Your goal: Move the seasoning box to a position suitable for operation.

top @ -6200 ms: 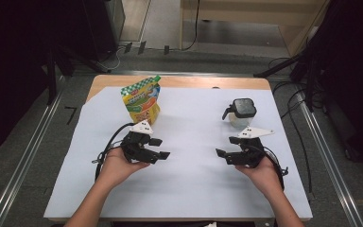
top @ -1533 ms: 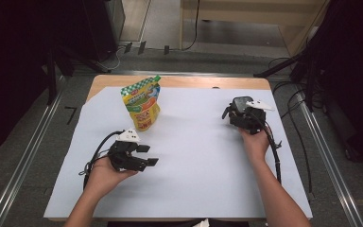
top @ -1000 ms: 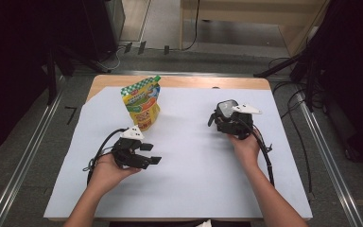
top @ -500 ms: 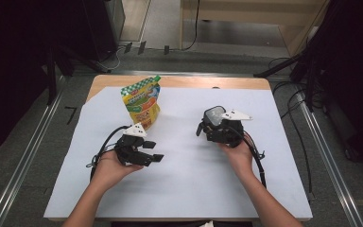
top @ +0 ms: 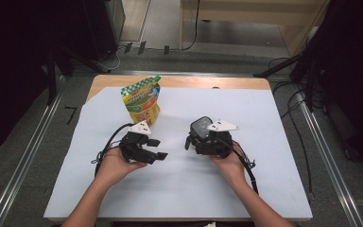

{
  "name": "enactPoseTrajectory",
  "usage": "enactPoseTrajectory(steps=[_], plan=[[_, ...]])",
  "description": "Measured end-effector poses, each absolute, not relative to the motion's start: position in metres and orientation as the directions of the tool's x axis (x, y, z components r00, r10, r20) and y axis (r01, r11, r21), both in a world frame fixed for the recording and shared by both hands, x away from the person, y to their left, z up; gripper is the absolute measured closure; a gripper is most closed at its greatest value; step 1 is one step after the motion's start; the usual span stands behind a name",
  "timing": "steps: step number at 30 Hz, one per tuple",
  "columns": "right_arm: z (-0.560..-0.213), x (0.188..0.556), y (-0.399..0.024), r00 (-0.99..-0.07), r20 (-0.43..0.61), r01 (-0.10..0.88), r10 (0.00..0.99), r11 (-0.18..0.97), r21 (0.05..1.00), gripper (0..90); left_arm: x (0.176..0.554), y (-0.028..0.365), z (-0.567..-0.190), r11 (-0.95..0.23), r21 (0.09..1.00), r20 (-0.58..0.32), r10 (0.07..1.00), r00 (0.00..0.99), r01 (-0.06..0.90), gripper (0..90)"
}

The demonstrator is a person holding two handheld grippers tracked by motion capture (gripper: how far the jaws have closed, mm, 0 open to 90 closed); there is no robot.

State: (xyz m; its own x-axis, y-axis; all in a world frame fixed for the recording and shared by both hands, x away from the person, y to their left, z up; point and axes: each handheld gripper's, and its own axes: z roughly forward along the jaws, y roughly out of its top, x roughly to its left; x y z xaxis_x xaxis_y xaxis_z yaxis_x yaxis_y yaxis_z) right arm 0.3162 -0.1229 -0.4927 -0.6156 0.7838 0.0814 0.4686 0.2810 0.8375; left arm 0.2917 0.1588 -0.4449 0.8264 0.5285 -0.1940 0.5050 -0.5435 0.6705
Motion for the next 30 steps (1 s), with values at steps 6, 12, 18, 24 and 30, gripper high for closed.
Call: enactPoseTrajectory(steps=[6,12,18,24,30], plan=[[-0.499,0.307,-0.11,-0.65,0.082,0.465,0.756,0.309,0.83,15.4,0.294,0.157,-0.445,-0.548,0.669,-0.194,0.525,0.829,0.503,39.5],[-0.5,0.299,-0.099,-0.681,0.08,0.447,0.728,0.327,0.832,15.4,0.294,0.157,-0.445,-0.545,0.671,-0.195,0.524,0.829,0.503,39.5],[-0.502,0.294,-0.091,-0.702,0.083,0.443,0.707,0.342,0.829,15.4,0.294,0.156,-0.445,-0.545,0.67,-0.197,0.524,0.829,0.503,39.5],[-0.506,0.29,-0.086,-0.716,0.078,0.443,0.693,0.366,0.818,15.4,0.293,0.156,-0.445,-0.544,0.671,-0.197,0.524,0.828,0.504,39.5],[-0.51,0.287,-0.088,-0.719,0.067,0.427,0.691,0.365,0.827,15.4,0.294,0.156,-0.446,-0.549,0.668,-0.197,0.52,0.831,0.502,39.6]])
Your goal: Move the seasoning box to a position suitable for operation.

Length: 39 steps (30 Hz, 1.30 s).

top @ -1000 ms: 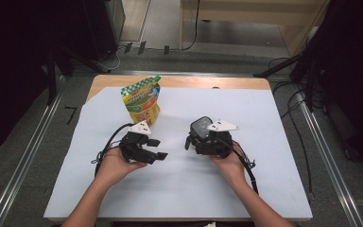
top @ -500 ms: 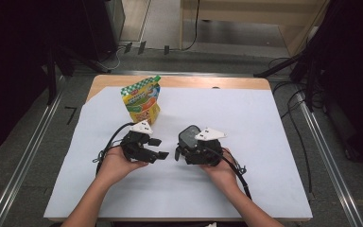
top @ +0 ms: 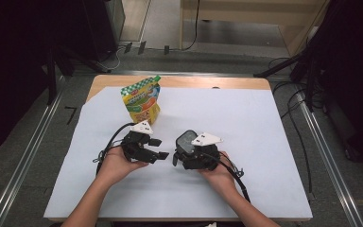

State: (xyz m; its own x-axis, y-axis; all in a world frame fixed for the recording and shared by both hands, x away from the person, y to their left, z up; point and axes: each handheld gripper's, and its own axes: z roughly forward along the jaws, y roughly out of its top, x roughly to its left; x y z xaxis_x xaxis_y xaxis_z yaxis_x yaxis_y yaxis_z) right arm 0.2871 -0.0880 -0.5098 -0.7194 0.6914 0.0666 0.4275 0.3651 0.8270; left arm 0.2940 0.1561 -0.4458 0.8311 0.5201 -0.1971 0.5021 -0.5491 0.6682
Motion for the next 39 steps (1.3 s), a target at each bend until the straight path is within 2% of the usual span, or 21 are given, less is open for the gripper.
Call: enactPoseTrajectory(steps=[7,14,19,26,29,32,34,38,39], plan=[[-0.512,0.284,-0.088,-0.724,0.041,0.402,0.689,0.374,0.836,15.3,0.293,0.155,-0.446,-0.553,0.667,-0.194,0.518,0.833,0.5,39.5],[-0.51,0.286,-0.095,-0.725,0.114,0.455,0.679,0.348,0.82,12.7,0.294,0.155,-0.446,-0.547,0.67,-0.196,0.521,0.831,0.501,39.5],[-0.504,0.279,-0.102,-0.736,0.097,0.447,0.67,0.373,0.813,12.7,0.294,0.156,-0.445,-0.538,0.677,-0.198,0.524,0.828,0.502,40.4],[-0.494,0.268,-0.122,-0.732,0.118,0.474,0.671,0.377,0.796,13.7,0.297,0.159,-0.444,-0.532,0.68,-0.198,0.529,0.825,0.504,46.2],[-0.489,0.261,-0.132,-0.741,0.127,0.476,0.659,0.382,0.792,15.9,0.298,0.158,-0.445,-0.539,0.674,-0.202,0.524,0.828,0.505,53.8],[-0.482,0.253,-0.146,-0.744,0.122,0.471,0.656,0.387,0.793,24.9,0.299,0.155,-0.446,-0.548,0.665,-0.209,0.517,0.83,0.508,63.5],[-0.478,0.249,-0.156,-0.747,0.121,0.463,0.654,0.381,0.8,35.8,0.299,0.152,-0.447,-0.557,0.656,-0.213,0.511,0.833,0.51,70.3],[-0.471,0.249,-0.169,-0.744,0.165,0.475,0.648,0.339,0.812,64.5,0.299,0.143,-0.45,-0.569,0.644,-0.231,0.493,0.839,0.512,86.2],[-0.471,0.25,-0.17,-0.741,0.177,0.482,0.647,0.33,0.811,68.0,0.299,0.141,-0.451,-0.573,0.644,-0.236,0.483,0.843,0.508,89.0]])
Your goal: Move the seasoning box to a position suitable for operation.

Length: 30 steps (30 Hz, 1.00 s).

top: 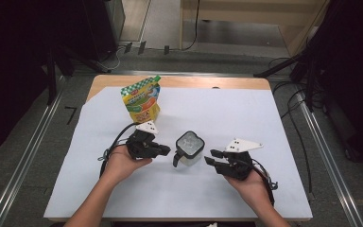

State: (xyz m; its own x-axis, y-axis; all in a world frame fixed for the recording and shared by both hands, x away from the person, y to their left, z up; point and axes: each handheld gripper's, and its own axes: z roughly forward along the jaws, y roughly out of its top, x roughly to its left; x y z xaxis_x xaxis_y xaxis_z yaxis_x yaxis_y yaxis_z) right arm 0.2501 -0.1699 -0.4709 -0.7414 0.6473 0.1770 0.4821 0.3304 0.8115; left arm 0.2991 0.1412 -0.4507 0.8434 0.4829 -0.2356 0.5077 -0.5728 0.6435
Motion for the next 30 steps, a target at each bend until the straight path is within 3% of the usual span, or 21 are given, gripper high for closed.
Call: enactPoseTrajectory(steps=[6,18,30], plan=[[-0.471,0.253,-0.165,-0.737,0.181,0.506,0.651,0.354,0.787,89.7,0.298,0.129,-0.459,-0.6,0.619,-0.249,0.461,0.851,0.506,90.0],[-0.472,0.257,-0.145,-0.725,0.192,0.522,0.662,0.346,0.78,90.0,0.293,0.12,-0.462,-0.589,0.622,-0.252,0.474,0.844,0.516,90.0],[-0.474,0.267,-0.15,-0.69,0.181,0.532,0.701,0.322,0.783,90.0,0.284,0.099,-0.466,-0.582,0.635,-0.257,0.461,0.85,0.508,90.0]])
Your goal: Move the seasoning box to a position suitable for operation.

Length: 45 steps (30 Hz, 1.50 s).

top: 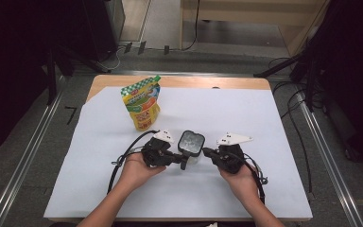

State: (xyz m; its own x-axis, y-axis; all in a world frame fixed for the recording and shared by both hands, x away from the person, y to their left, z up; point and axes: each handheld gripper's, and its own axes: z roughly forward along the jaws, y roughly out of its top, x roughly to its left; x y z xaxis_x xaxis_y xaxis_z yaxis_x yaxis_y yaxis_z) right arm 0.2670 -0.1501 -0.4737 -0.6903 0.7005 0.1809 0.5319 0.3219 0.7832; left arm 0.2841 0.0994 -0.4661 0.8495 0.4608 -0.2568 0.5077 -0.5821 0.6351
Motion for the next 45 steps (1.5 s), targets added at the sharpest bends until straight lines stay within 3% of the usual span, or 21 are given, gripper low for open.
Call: enactPoseTrajectory(steps=[15,25,38,45], plan=[[-0.478,0.282,-0.156,-0.666,0.177,0.539,0.725,0.304,0.785,90.0,0.274,0.068,-0.473,-0.561,0.658,-0.272,0.444,0.854,0.502,90.0],[-0.465,0.264,-0.167,-0.677,0.207,0.546,0.706,0.292,0.785,90.0,0.273,0.094,-0.452,-0.576,0.653,-0.286,0.413,0.864,0.492,89.2],[-0.468,0.218,-0.143,-0.772,0.207,0.51,0.601,0.39,0.767,90.0,0.292,0.133,-0.44,-0.539,0.681,-0.263,0.451,0.853,0.495,74.2],[-0.479,0.219,-0.118,-0.781,0.197,0.498,0.593,0.4,0.769,90.0,0.298,0.139,-0.441,-0.538,0.685,-0.251,0.459,0.852,0.491,62.6]])
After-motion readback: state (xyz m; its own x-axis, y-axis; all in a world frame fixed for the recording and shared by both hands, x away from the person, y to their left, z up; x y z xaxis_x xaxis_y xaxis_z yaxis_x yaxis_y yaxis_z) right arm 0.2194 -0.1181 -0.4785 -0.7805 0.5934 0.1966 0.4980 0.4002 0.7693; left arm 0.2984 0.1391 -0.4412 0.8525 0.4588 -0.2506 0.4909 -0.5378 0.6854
